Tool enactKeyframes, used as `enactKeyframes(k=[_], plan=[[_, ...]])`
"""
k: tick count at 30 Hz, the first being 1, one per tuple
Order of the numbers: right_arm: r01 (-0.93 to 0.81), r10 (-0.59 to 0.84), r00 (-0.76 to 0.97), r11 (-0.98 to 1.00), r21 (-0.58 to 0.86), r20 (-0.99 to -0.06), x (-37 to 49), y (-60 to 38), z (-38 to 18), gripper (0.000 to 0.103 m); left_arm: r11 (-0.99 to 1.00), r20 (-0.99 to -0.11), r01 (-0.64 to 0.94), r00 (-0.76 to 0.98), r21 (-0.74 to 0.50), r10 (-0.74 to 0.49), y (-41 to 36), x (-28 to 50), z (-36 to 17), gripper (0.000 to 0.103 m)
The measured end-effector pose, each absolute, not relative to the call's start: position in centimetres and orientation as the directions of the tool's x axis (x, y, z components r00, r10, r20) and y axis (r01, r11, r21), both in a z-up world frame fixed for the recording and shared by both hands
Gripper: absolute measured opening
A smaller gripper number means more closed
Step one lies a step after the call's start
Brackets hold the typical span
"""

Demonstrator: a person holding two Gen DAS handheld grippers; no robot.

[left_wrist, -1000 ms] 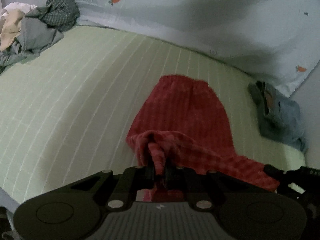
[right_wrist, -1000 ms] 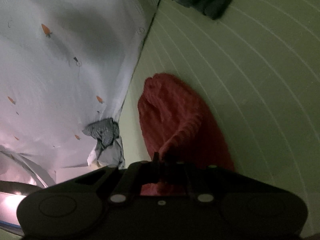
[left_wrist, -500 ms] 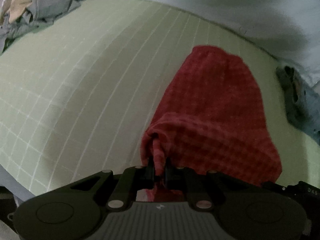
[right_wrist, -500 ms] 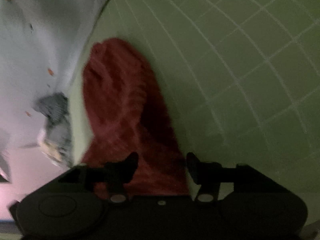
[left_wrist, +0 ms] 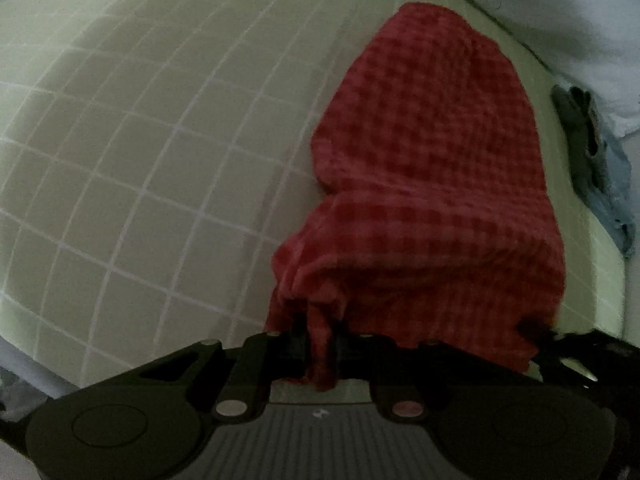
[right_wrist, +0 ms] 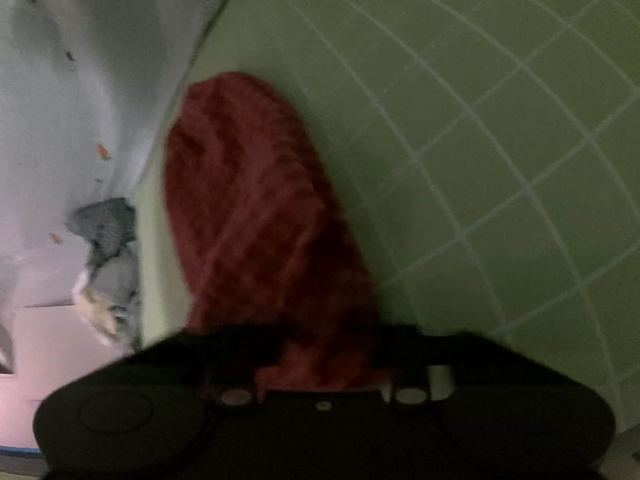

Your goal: Fold clothes

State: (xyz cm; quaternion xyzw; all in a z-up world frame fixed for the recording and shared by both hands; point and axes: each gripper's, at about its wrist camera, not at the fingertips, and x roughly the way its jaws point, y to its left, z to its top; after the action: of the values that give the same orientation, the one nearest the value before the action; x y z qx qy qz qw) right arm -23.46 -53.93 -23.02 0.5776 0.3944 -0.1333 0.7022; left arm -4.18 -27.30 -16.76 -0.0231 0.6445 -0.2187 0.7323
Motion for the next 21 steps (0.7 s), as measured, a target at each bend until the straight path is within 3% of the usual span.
enactKeyframes(k=[5,12,21], plan=[[0.636,0.266,0.684,0.239,0.734,-0.68,-24.6,-53.6,-22.4,0.004,0.87,-0.902,0.296,0.059,-0.394,-0.428,-26.0,-3.9,-14.0,0.009],[0.467,0.254,0.834,0.149,0.872,-0.49,-27.8,-54.5,-16.5,0.004,0.776,-0.79,0.386,0.167,-0.498,-0.59,-24.5,-4.0,-5.7,0.009],[0.44,0.198,0.87,0.106,0.892,-0.452,-25.6,-55.2,-16.5,0.004,0.75,-0.738,0.251,0.162,-0.611,-0.655,-23.9,-1.6,-6.8,0.008]])
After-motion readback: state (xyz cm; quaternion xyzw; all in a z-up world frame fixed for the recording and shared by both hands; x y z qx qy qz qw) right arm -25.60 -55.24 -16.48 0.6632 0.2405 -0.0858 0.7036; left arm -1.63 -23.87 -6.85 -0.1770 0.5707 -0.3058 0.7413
